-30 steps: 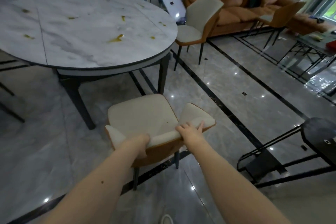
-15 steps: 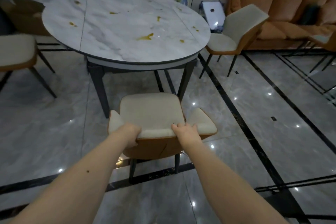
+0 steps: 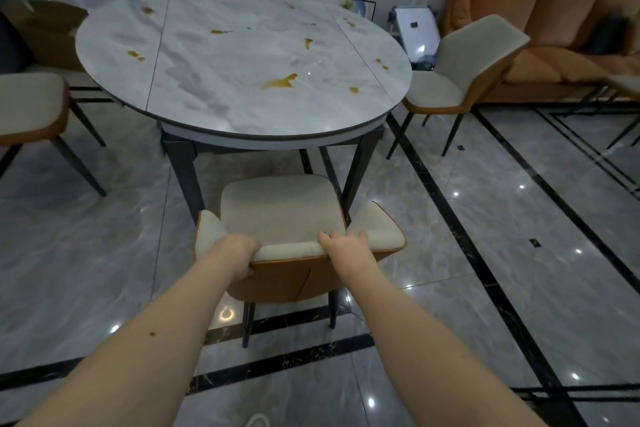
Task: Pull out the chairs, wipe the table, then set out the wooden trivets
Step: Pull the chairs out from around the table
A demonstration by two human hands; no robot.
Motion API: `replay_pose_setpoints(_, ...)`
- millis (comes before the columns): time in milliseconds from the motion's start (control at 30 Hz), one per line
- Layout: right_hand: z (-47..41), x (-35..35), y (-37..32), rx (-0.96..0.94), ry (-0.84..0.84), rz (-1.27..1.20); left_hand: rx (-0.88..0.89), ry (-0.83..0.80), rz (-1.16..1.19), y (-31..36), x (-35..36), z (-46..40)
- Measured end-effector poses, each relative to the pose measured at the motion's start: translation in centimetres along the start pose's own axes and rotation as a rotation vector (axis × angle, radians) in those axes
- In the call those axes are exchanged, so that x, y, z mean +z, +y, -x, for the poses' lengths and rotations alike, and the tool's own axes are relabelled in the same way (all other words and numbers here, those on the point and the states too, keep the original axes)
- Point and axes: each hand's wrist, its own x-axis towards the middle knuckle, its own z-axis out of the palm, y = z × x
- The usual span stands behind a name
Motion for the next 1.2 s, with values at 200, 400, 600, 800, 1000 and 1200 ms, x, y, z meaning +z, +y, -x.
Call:
replay_pose_setpoints(200,-4.0,-1.1,0.5,0.009,0.010,-0.004,-0.019,-0.017,0.020,-1.5,-1.8,-3.4)
replay_pose_setpoints(400,-7.5,-2.9,2.6,0.060,-0.082,0.009,0.010,-0.005,0.021,-1.2,-3.6,-7.0)
replay_pose_setpoints(600,-9.8,-4.2,4.4,0.150,-0.124,0.094,0.032,-0.013,0.016,0.1,-5.0,-10.0)
replay_pose_setpoints(800,-11.7,-5.1,4.9,0.128,-0.117,0.086,0.024,0.006,0.033,-0.7,-6.0,-11.8)
replay_pose_setpoints(1000,-13.3,-5.6,5.2,0.081,-0.096,0.047,-0.047,-0.032,0.047,-1.3,-7.0,-12.8)
replay_pose_setpoints(1200,-14.8,-6.2,6.3,0.054,-0.106,0.039,-0.163,0.020,0.031,0.0,-7.6,-13.9)
